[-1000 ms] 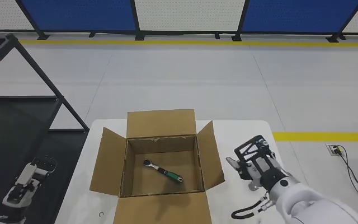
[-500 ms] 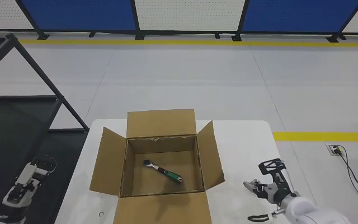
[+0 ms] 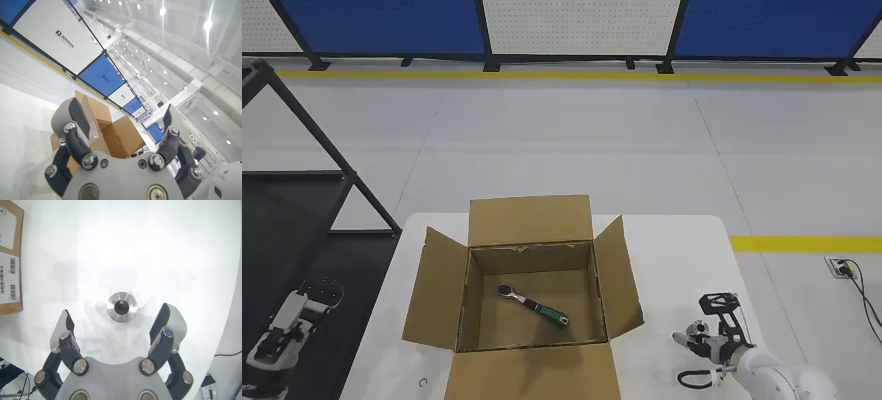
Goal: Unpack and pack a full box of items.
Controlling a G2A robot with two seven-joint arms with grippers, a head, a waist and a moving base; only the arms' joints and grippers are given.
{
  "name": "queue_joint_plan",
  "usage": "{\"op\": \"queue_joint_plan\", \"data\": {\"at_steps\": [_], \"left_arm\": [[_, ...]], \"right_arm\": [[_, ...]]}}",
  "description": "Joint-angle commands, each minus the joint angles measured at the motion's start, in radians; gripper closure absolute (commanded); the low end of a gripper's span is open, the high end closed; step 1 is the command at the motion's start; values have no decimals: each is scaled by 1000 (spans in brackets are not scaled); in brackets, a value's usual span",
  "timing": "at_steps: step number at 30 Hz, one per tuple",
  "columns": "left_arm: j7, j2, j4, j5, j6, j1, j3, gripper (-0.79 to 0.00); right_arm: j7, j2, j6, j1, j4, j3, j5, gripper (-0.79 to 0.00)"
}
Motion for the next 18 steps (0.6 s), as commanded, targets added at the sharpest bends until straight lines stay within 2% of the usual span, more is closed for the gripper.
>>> {"op": "queue_joint_plan", "data": {"at_steps": [1,3,9,11,15,18], "left_arm": [[0,0,0,0,0,0,0,-785],[0,0,0,0,0,0,0,-785],[0,0,0,0,0,0,0,-785],[0,0,0,0,0,0,0,-785],[0,0,0,0,0,0,0,-785],[0,0,0,0,0,0,0,-785]], "right_arm": [[-2,1,9,14,24,-4,3,-619],[-8,2,17,26,44,-11,4,-366],[-37,5,29,49,91,-23,17,-139],[-43,6,31,57,105,-26,23,0],[-78,9,30,53,85,-28,26,0],[-71,11,45,44,19,-35,5,0]]}}
